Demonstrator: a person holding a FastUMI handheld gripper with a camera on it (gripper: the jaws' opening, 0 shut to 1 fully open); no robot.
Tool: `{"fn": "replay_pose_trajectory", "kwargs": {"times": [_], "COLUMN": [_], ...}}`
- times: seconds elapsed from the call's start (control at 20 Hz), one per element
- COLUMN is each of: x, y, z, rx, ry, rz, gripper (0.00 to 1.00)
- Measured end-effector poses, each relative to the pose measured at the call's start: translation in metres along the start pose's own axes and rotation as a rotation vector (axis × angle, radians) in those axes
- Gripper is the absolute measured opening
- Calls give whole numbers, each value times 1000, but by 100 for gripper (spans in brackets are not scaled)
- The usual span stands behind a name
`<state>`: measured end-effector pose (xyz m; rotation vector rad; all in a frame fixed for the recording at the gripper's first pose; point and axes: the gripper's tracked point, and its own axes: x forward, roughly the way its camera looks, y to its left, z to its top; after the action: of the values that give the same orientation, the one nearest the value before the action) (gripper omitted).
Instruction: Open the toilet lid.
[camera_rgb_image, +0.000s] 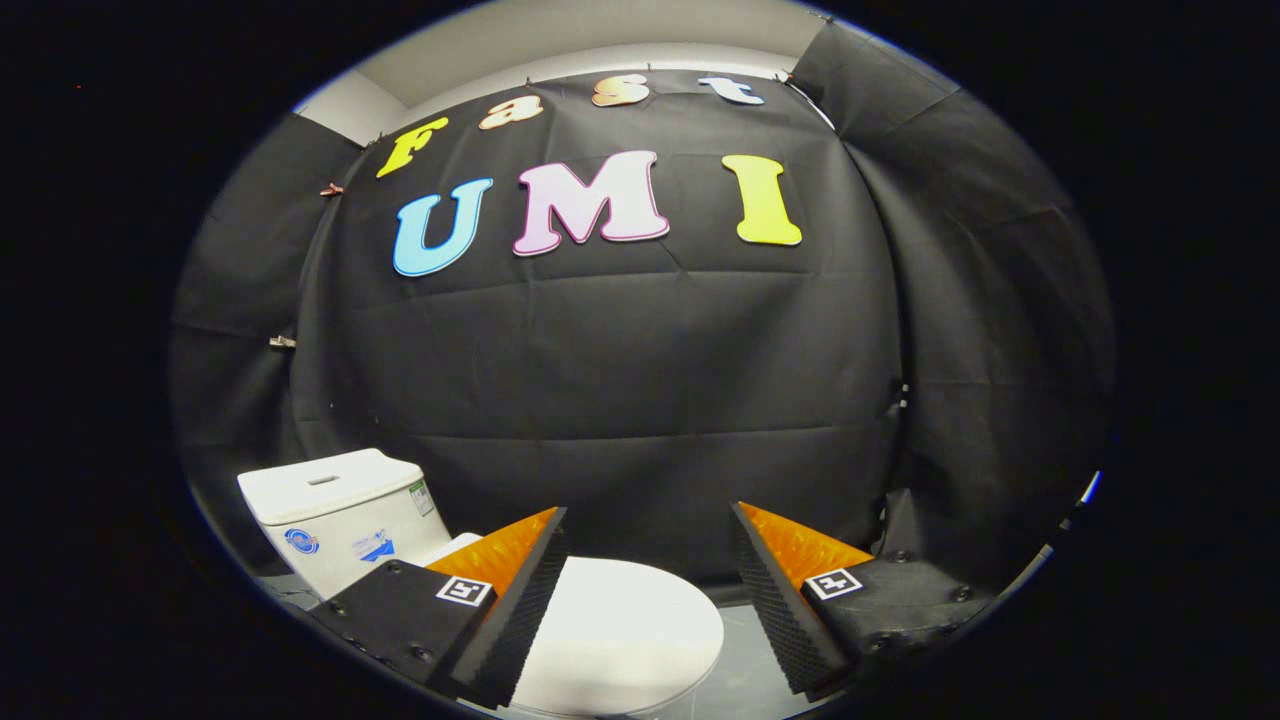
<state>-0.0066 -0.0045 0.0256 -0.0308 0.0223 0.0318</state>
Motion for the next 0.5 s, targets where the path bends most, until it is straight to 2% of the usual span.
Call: {"fn": "replay_pose_trajectory", "kwargs": {"times": [0.2, 0.5], "x": [-11, -29], "y": [-16, -33], "z": [-19, -66], "rx": [-45, -15], "ry": [45, 150], "rz": [-12, -22], "gripper": [97, 98]}}
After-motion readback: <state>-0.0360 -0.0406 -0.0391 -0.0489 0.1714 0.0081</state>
